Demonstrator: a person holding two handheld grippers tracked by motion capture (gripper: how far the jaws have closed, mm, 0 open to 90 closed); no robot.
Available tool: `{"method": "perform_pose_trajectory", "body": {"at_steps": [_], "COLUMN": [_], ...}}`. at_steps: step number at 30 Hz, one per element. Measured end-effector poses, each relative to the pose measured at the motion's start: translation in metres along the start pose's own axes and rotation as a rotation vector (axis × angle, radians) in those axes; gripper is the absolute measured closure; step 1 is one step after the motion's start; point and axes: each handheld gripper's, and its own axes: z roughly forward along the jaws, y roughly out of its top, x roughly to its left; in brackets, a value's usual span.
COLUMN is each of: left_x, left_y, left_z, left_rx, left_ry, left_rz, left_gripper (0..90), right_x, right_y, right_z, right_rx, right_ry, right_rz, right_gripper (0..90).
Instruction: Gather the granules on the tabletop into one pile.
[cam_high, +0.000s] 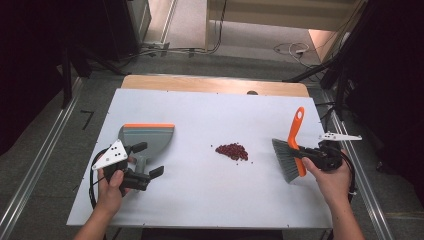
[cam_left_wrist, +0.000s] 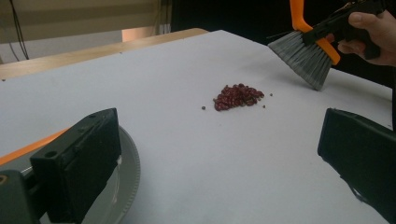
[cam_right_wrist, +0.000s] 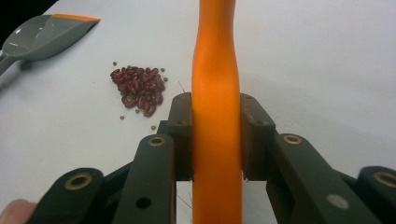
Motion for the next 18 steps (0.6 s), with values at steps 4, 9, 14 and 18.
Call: {"method": "perform_pose_trajectory", "body": {"at_steps": [4, 9, 14, 18], "left_x": [-0.0002, -0.0009, -0.0007, -0.0011], "left_y": [-0.0009, -0.0012, -0.0013, -0.0013], "left_z": [0.0011, 0.003, 0.0035, 0.0044], "left_rx": [0.001, 0.013, 0.013, 0.019], "left_ry": [0.0, -0.005, -0.008, -0.01], "left_rz": [-0.004, 0.004, -0.002, 0.002], "left_gripper": [0.2, 0.2, 0.3, 0.3], "right_x": [0.0, 0.0001, -0.0005, -0.0003], "right_y": [0.0003, 0.0004, 0.0001, 0.0004], "right_z": [0.0009, 0.0018, 0.0019, 0.0027], "right_rx": [0.001, 0.003, 0.004, 0.01], "right_ry": [0.004, 0.007, 0.011, 0.014], "right_rz": [-0.003, -0.003, 0.003, 0.005], "right_gripper": [68.8, 68.9, 68.8, 68.9]}}
